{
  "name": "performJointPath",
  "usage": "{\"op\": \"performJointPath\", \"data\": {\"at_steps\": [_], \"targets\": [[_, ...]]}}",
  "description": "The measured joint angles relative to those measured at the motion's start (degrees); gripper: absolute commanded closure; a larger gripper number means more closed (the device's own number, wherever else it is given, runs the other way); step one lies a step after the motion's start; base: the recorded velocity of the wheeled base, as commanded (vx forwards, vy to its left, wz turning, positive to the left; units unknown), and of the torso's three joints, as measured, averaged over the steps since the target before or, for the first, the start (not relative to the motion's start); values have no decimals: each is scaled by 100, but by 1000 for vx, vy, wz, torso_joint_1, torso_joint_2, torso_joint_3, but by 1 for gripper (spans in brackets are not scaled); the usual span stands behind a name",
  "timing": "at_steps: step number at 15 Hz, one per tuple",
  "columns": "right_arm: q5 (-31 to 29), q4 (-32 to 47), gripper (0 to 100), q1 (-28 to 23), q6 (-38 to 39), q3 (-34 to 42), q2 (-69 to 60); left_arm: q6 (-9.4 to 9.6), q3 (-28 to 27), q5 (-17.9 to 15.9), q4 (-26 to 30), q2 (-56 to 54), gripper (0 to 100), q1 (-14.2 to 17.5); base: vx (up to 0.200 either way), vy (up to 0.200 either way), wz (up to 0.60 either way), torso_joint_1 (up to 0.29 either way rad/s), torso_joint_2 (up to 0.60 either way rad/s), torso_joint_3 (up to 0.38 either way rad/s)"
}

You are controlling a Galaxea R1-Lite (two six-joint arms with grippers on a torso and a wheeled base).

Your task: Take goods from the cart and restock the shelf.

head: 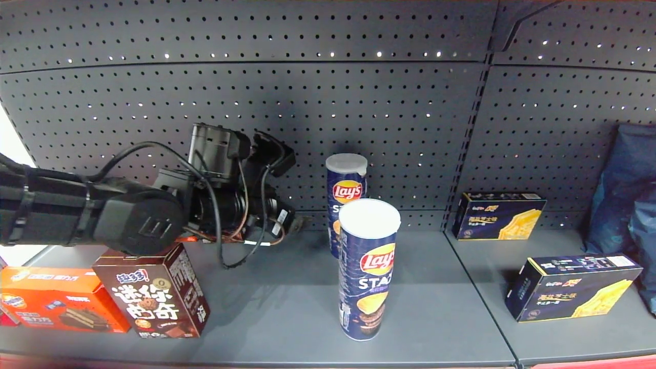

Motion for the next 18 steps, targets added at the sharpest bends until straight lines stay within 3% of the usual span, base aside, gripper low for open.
{"op": "performJointPath", "data": {"at_steps": [5, 14, 18], "targets": [[0, 0, 0, 2, 0, 0, 0, -200, 506, 139, 294, -1515, 0, 126, 0, 0, 0, 0, 0, 0], [5, 0, 0, 4, -30, 0, 0, -228, 3321, 33, 244, -4685, 0, 129, 0, 0, 0, 0, 0, 0], [-20, -7, 0, -17, -105, 0, -2, -250, 3655, 104, 283, -5437, 0, 258, 0, 0, 0, 0, 0, 0]]}}
